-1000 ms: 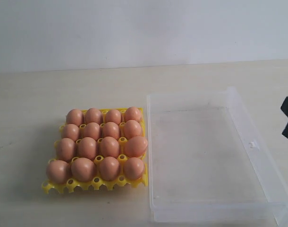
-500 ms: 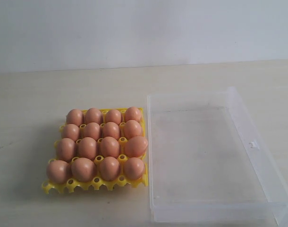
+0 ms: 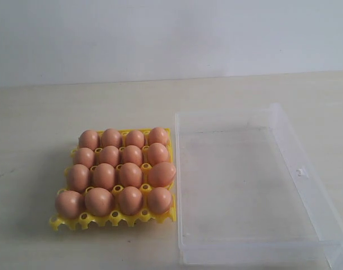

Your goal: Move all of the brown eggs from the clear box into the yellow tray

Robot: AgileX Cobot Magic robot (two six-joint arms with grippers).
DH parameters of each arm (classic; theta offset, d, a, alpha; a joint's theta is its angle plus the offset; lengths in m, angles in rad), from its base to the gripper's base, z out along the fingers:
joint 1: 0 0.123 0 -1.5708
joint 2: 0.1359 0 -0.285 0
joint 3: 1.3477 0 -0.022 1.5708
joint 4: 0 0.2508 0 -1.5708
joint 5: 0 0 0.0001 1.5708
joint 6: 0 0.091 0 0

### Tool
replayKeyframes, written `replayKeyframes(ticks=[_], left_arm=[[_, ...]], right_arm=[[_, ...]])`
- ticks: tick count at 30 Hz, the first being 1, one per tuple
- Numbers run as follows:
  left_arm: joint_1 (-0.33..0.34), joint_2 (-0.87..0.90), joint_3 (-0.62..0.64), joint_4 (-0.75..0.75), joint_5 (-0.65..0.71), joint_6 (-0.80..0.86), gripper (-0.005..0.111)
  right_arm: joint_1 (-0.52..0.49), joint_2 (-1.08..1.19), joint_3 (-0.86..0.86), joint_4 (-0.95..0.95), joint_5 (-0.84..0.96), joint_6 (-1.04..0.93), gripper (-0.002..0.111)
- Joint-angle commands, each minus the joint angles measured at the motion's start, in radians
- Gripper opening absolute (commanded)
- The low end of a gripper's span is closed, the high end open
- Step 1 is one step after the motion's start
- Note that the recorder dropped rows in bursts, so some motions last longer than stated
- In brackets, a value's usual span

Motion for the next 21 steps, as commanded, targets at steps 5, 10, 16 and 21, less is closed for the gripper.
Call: replayKeyframes(ticks=[5, 10, 16, 21], left_arm=[[-0.003, 0.002, -0.004, -0.002, -0.012, -0.004, 0.000], [-0.003, 0.001, -0.004, 0.000, -0.012, -0.004, 0.000], [-0.003, 0.001, -0.004, 0.000, -0.012, -0.004, 0.000], [-0.003, 0.001, -0.004, 0.000, -0.012, -0.004, 0.000]], right_arm=[[-0.032, -0.141, 0.005, -0.036, 0.170, 0.009, 0.000], [-0.032, -0.141, 0.005, -0.036, 0.170, 0.009, 0.000], [-0.032, -0.141, 0.005, -0.036, 0.170, 0.009, 0.000], [-0.032, -0.141, 0.005, -0.061, 0.245, -0.013, 0.000]])
